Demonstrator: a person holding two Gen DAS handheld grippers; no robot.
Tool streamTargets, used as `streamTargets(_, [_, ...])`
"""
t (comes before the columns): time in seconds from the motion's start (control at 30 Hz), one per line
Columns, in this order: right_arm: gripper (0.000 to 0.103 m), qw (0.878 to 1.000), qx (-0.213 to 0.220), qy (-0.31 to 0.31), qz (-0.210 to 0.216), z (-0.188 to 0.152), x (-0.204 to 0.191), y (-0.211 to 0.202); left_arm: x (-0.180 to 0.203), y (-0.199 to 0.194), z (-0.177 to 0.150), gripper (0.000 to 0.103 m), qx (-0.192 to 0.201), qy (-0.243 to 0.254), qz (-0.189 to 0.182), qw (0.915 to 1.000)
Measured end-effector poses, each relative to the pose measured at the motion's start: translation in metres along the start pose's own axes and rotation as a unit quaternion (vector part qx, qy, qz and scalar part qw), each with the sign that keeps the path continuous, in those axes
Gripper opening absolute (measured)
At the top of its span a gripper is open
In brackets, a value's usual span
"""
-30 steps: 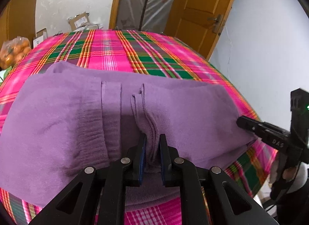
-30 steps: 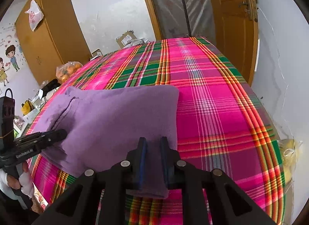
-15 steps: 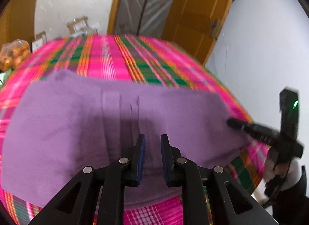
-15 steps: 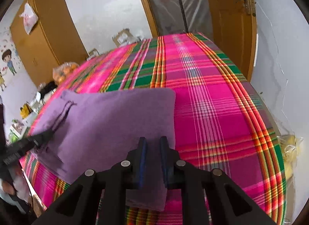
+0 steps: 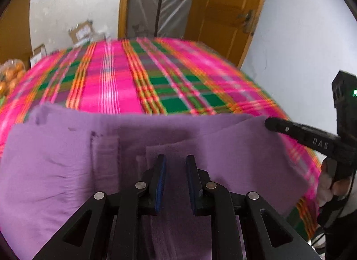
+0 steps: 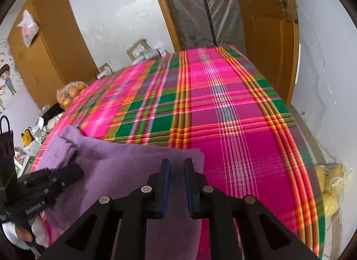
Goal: Fold clothes
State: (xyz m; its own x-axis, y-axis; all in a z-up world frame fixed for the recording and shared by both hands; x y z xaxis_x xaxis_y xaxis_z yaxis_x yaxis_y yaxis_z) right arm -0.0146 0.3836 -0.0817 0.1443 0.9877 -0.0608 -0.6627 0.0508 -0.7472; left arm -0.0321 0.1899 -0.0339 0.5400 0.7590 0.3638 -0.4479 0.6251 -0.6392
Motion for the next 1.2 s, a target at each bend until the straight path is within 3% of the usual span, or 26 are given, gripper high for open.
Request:
streamTargets(0.2, [0.011, 1.000, 0.001, 0.001, 0.002, -0.008, 0.006, -0.001, 0.003, -0.006, -0.002, 0.019, 0.003, 0.005, -0.001, 1.0000])
streamTargets(0.53, [0.011, 0.998, 0.031, -0.053, 0.023, -0.078, 0.009, -0.058, 0.021, -0.031, -0.044, 0.019, -0.002, 0.031, -0.018, 0.9994])
streamTargets(0.7, [0.012, 0.998, 0.041, -0.054, 0.008, -0.078, 0.014, -0.070, 0.028, -0.043, -0.047, 0.019, 0.010, 0.041, -0.014, 0.9990])
streamTargets(0.8, [0.012, 0.996, 0.052, -0.071, 0.023, -0.080, 0.003, -0.078, 0.026, -0.042, -0.055, 0.019, 0.003, 0.036, -0.014, 0.9992])
streamTargets(0.87, [0.011, 0.996, 0.031, -0.078, 0.018, -0.088, -0.001, -0.067, 0.026, -0.043, -0.059, 0.019, 0.006, 0.037, -0.015, 0.9992])
streamTargets(1.2, [0.011, 0.995, 0.047, -0.083, 0.013, -0.091, -0.002, -0.065, 0.024, -0.050, -0.066, 0.019, 0.018, 0.031, -0.029, 0.9989])
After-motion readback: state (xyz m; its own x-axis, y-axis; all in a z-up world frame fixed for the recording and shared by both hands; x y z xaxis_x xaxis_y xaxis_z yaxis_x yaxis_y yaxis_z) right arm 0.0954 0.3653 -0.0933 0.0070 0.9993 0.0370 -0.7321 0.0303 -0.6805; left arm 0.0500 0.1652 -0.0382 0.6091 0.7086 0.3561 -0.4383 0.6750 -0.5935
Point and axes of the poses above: each gripper's, at about its wrist camera, not at the fingertips, and y roughly the way its jaws point, x to its right, z to its top, the point moved 7 cm from there along y, roughly the way its jaws point, and after that the axes turned 15 degrees about -z, right-handed, at the moved point
